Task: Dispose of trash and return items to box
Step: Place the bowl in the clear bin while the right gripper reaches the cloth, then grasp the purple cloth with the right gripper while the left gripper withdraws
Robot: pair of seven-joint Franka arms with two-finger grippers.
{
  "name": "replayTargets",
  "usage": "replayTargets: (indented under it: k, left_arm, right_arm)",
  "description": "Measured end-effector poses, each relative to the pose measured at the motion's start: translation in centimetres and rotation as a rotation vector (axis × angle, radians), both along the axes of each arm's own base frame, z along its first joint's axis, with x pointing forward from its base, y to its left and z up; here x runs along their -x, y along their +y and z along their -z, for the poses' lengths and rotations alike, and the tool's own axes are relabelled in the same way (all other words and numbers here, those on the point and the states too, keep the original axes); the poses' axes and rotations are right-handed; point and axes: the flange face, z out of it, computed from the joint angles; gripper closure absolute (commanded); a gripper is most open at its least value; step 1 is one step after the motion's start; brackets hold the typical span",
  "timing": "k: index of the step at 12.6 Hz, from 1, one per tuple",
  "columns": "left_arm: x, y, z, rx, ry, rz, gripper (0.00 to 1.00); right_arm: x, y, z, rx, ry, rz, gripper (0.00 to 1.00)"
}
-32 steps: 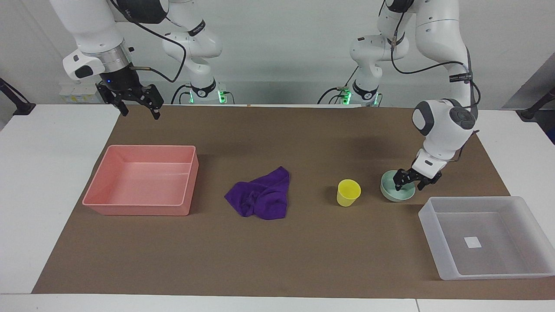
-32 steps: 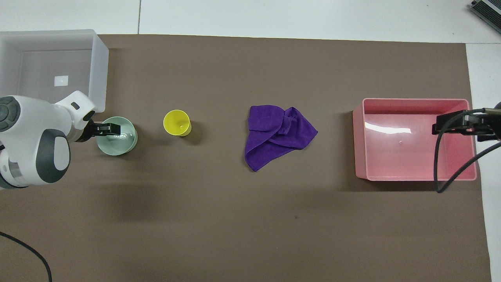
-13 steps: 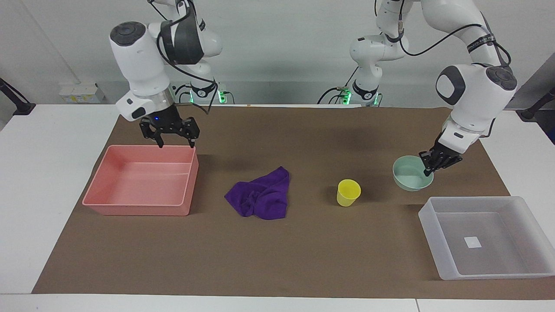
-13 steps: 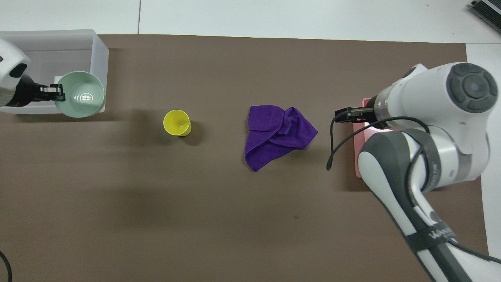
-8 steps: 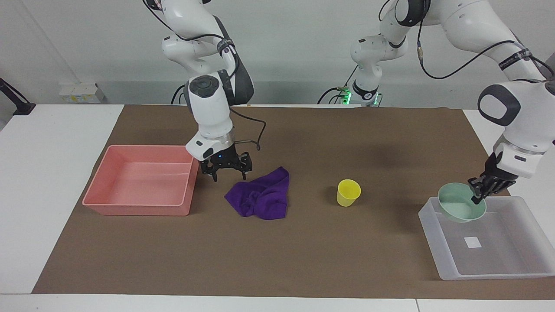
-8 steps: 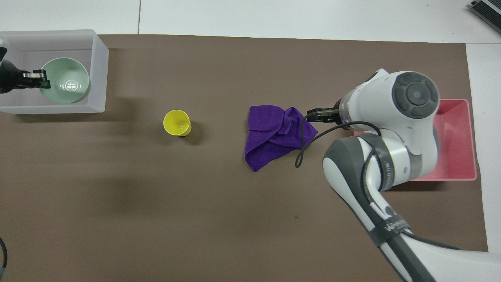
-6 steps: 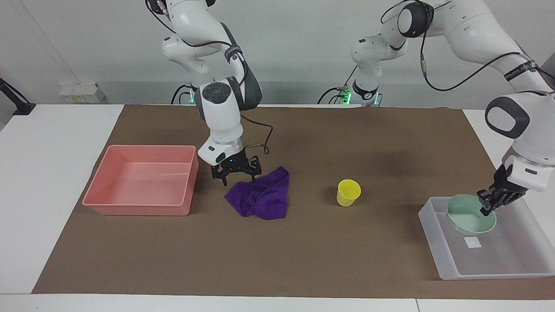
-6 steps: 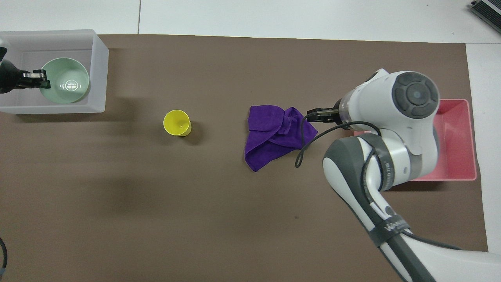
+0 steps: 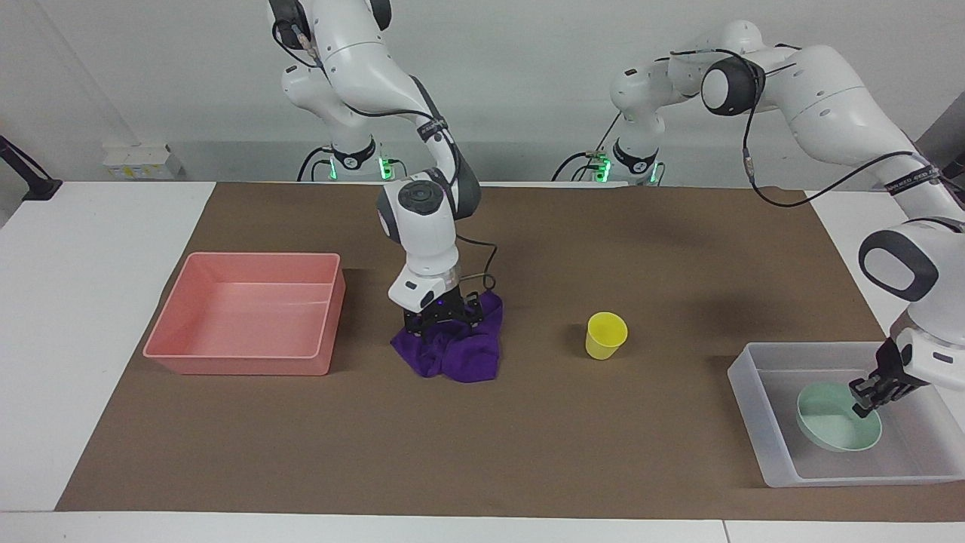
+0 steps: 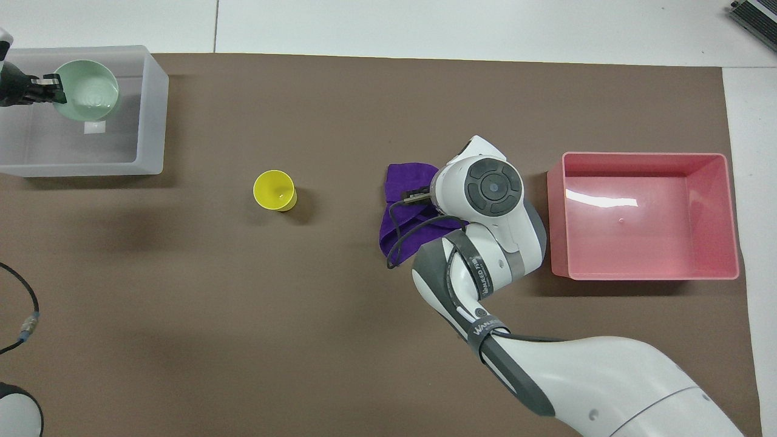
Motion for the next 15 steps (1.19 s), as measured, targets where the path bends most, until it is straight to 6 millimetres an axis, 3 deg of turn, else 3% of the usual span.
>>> replayTargets:
  k: [3, 4, 6, 7, 8, 9, 10, 13, 15]
  left_arm:
    - [-0.2, 0.7, 1.1, -0.002, -0.007, -0.010, 1.00]
    - [-0.2, 1.1, 2.0, -0.002, -0.009, -0.015, 1.00]
    - [-0.3, 1.2, 4.0, 0.000, -0.004, -0.018, 1.00]
    - [-0.3, 1.0, 4.4, 0.002, 0.000, -0.017, 1.00]
    - [-0.3, 0.9, 4.5, 0.003, 0.002, -0.015, 0.84]
    - [-0.3, 0.9, 4.5, 0.004, 0.002, -0.014, 0.24]
    - [-0.3, 0.8, 4.2, 0.004, 0.000, -0.013, 0.00]
    - [-0.3, -0.1, 3.0, 0.006, -0.012, -0.001, 0.00]
    - [-0.1, -1.4, 0.6, 0.008, -0.016, 0.020, 0.00]
  right_arm:
    - [-0.1, 0.3, 1.5, -0.004, -0.015, -0.007, 0.00]
    - [0.1, 0.6, 1.9, 0.007, -0.012, -0.020, 0.09]
    - [0.6, 1.1, 2.4, 0.039, -0.016, -0.057, 0.93]
    - [0.9, 1.3, 2.7, 0.051, -0.013, -0.071, 1.00]
    - [1.3, 1.7, 2.9, 0.061, -0.001, -0.079, 1.00]
    - [1.6, 2.0, 3.1, 0.071, 0.014, -0.082, 1.00]
    - [1.8, 2.3, 2.8, 0.084, 0.016, -0.078, 1.00]
    - [2.0, 1.9, 1.1, 0.125, 0.048, -0.042, 1.00]
    - [1.9, 1.2, -1.3, 0.148, 0.074, -0.021, 1.00]
